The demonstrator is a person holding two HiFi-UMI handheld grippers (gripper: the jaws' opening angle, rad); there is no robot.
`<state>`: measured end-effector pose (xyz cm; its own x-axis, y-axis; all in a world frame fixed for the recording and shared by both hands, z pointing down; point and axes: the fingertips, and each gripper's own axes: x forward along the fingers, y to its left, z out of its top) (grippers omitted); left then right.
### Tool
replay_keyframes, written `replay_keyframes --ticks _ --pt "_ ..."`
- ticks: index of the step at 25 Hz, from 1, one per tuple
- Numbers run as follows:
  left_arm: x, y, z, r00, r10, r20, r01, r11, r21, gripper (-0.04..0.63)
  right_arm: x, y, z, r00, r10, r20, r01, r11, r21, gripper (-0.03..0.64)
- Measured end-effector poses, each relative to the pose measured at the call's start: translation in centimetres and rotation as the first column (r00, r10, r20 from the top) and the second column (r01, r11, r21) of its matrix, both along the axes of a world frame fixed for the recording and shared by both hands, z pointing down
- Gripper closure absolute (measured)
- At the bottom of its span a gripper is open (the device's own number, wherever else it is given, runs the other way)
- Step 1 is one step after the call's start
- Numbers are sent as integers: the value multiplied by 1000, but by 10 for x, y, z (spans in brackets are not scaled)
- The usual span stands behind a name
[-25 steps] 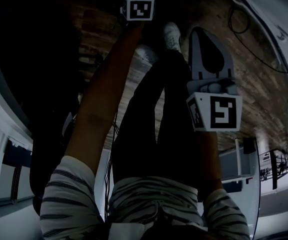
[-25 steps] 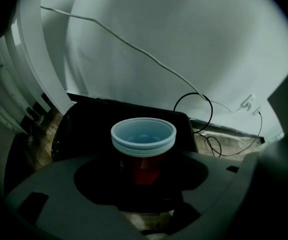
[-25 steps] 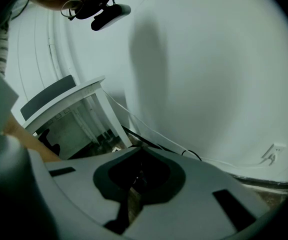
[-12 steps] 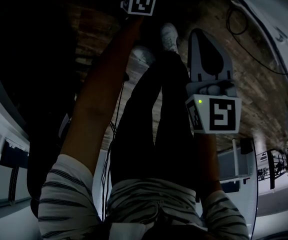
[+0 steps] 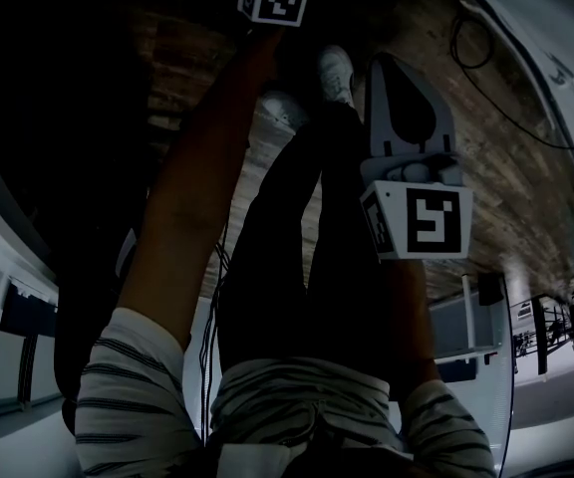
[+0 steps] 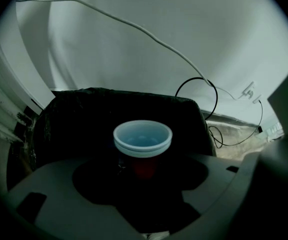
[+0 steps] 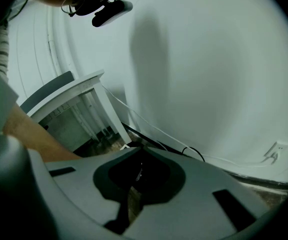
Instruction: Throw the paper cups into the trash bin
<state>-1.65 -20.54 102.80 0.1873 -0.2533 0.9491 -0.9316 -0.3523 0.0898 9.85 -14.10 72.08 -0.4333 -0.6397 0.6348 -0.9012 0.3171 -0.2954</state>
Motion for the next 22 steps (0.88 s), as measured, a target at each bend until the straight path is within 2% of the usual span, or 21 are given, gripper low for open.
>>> replay_keyframes --ticks 6,22 --pt "-1 -6 1 1000 -7 17 6 1000 7 295 -7 2 0 1000 0 18 0 1000 -15 607" --pt "-6 0 -15 1000 -25 19 24 1000 15 300 4 4 -6 1000 3 -8 -2 1000 9 607"
